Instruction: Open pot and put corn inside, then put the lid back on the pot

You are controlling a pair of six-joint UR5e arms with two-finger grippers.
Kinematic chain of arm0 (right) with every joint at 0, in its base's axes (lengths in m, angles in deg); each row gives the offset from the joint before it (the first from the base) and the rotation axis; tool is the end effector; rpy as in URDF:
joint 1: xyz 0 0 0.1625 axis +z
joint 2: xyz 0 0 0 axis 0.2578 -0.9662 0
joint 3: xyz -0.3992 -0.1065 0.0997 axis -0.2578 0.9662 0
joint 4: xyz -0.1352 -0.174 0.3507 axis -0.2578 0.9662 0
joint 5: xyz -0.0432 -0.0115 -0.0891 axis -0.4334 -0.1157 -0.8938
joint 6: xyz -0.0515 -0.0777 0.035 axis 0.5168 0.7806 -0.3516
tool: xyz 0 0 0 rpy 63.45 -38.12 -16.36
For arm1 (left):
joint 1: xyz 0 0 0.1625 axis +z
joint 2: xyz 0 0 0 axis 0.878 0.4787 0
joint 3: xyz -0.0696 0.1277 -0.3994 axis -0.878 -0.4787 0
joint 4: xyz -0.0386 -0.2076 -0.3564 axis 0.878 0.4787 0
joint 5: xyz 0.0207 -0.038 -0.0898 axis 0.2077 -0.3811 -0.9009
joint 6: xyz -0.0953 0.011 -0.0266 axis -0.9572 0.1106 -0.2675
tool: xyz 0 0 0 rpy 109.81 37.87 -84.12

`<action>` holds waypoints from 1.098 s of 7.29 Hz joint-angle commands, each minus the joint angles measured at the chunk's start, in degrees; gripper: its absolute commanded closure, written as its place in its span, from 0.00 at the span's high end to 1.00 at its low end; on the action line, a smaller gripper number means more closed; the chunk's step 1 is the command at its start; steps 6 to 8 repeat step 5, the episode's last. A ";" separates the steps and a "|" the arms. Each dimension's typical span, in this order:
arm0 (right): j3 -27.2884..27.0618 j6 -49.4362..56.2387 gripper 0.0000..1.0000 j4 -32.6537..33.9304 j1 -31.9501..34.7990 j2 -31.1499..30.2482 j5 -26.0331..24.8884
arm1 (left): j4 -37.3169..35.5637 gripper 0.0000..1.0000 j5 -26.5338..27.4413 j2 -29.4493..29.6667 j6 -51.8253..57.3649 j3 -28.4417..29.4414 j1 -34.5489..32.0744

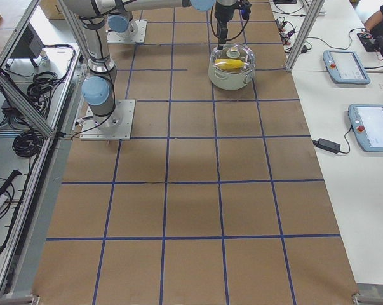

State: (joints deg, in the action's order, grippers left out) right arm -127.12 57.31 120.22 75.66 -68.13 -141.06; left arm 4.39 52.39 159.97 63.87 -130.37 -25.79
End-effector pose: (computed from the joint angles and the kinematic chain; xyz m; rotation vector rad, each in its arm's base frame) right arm 0.1400 -0.5469 0.5101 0.0181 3.1320 0.0581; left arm -0.1082 -0.4982 0.5195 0.0193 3.1328 -0.0265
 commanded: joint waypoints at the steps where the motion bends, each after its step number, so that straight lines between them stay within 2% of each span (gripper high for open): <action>1: -1.21 -0.15 1.00 0.04 -0.07 -0.65 0.23 | -0.01 1.00 0.01 -0.06 0.00 -0.18 0.00; 8: -1.12 -0.07 1.00 0.13 -0.07 -0.73 0.23 | -1.24 1.00 0.62 0.29 -0.62 0.16 -0.09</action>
